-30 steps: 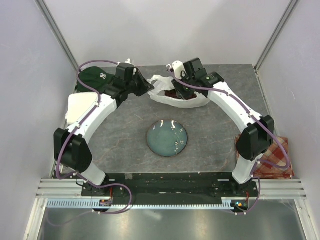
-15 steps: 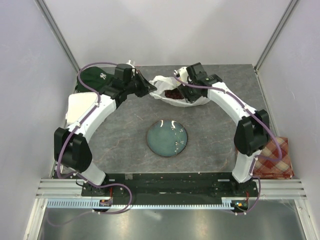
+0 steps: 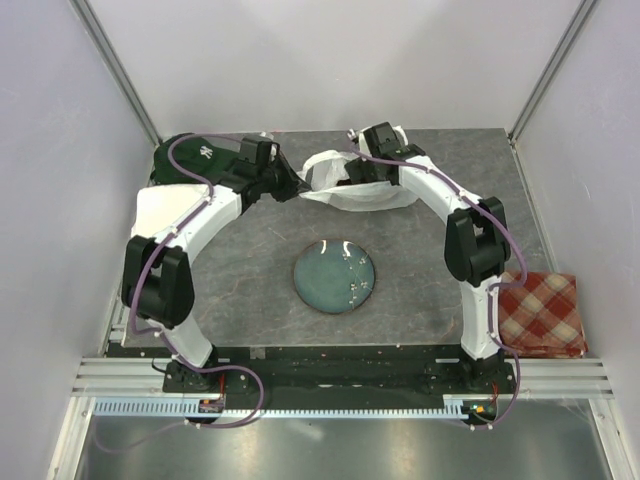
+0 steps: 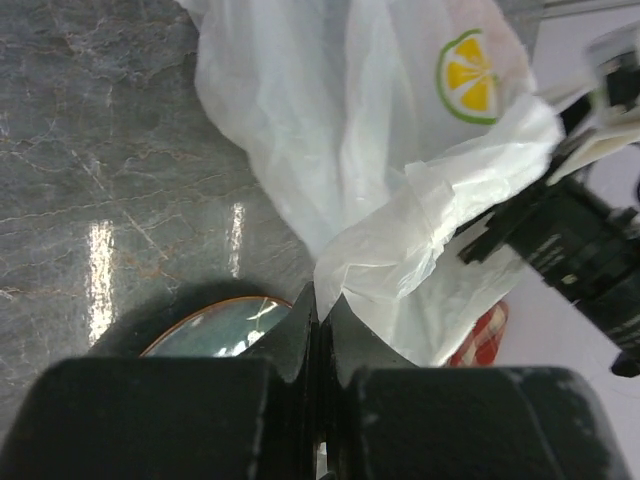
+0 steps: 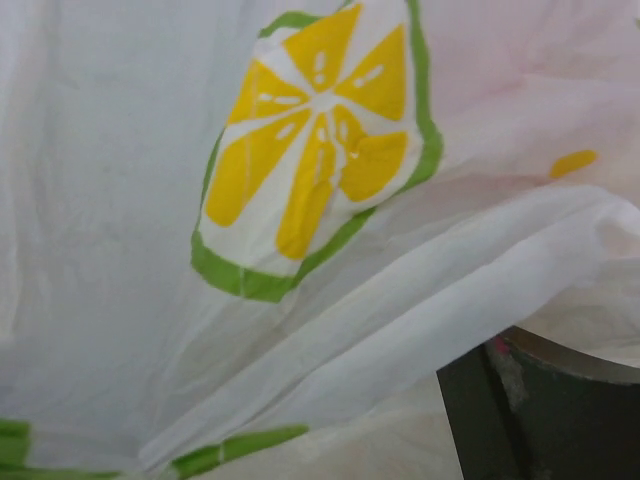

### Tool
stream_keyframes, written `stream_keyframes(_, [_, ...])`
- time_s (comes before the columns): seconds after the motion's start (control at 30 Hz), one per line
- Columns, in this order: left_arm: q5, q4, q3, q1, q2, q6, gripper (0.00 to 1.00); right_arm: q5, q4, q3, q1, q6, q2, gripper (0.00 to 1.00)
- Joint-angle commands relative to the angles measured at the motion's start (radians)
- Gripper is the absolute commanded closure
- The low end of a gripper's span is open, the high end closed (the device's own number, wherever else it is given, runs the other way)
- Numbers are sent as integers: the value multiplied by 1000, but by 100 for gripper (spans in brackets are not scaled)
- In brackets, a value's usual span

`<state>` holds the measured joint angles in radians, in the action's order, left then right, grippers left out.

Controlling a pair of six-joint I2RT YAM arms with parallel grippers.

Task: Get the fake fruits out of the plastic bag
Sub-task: Take out the fake fruit from the plastic bag.

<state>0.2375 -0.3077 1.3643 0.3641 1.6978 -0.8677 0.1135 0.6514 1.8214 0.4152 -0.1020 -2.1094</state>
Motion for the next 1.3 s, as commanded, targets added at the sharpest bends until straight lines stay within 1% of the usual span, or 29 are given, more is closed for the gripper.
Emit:
stream_keyframes(0.0, [-3, 9, 42, -4, 33, 19, 99, 75, -68, 122, -19, 67, -56, 2])
stream_keyframes(0.07, [0, 18, 32, -4, 39, 30, 98, 75, -70, 162, -19, 65, -90, 2])
stream_keyframes(0.2, [2, 27, 19, -4, 42, 48, 98, 92, -133, 151, -19, 67, -121, 2])
stream_keyframes(0.3, [-9, 28, 28, -5, 37, 58, 98, 84, -113, 179, -19, 58, -182, 3])
stream_keyframes(0.37, [-9, 30, 38, -5, 39, 71, 98, 78, -113, 174, -21, 33, -198, 10])
stream_keyframes(0.4, [-9, 32, 44, -5, 37, 73, 99, 74, -113, 170, -23, 24, -208, 14])
stream_keyframes(0.43, [-9, 30, 45, -5, 37, 76, 98, 75, -113, 162, -24, 12, -210, 27])
stream_keyframes(0.5, [-12, 33, 48, -7, 39, 78, 98, 74, -119, 151, -29, 2, -195, 43])
stream_keyframes(0.53, [-18, 33, 48, -8, 39, 81, 98, 77, -125, 138, -30, -4, -181, 59])
stream_keyframes(0.6, [-24, 33, 48, -8, 39, 85, 99, 86, -141, 122, -41, -18, -155, 70])
stream_keyframes(0.63, [-29, 36, 48, -10, 39, 88, 98, 86, -139, 116, -44, -18, -126, 79])
stream_keyframes(0.7, [-26, 36, 50, -13, 43, 88, 98, 68, -137, 104, -61, -13, -88, 85])
stream_keyframes(0.73, [-24, 38, 50, -14, 43, 93, 98, 54, -133, 89, -70, -15, -39, 90])
stream_keyframes(0.8, [-26, 42, 50, -16, 46, 98, 99, -30, -128, 59, -78, -19, 34, 93])
stream_keyframes(0.83, [-24, 45, 50, -16, 46, 105, 98, -70, -130, 18, -93, -19, 117, 94])
stream_keyframes(0.87, [-24, 45, 50, -16, 46, 110, 99, -150, -139, -5, -101, -15, 159, 95])
stream_keyframes(0.93, [-27, 50, 47, -17, 46, 116, 98, -201, -142, -60, -124, 2, 233, 98])
stream_keyframes(0.97, [-29, 51, 45, -17, 46, 116, 98, -250, -139, -76, -130, 7, 293, 98])
stream_keyframes(1.07, [-27, 62, 35, -19, 45, 111, 98, -331, -138, -132, -151, 22, 391, 100])
stream_keyframes(1.17, [-15, 76, 35, -19, 40, 108, 98, -383, -136, -177, -159, 30, 437, 100])
stream_keyframes(1.27, [32, 122, 35, -19, 39, 118, 98, -454, -137, -215, -167, 50, 440, 100])
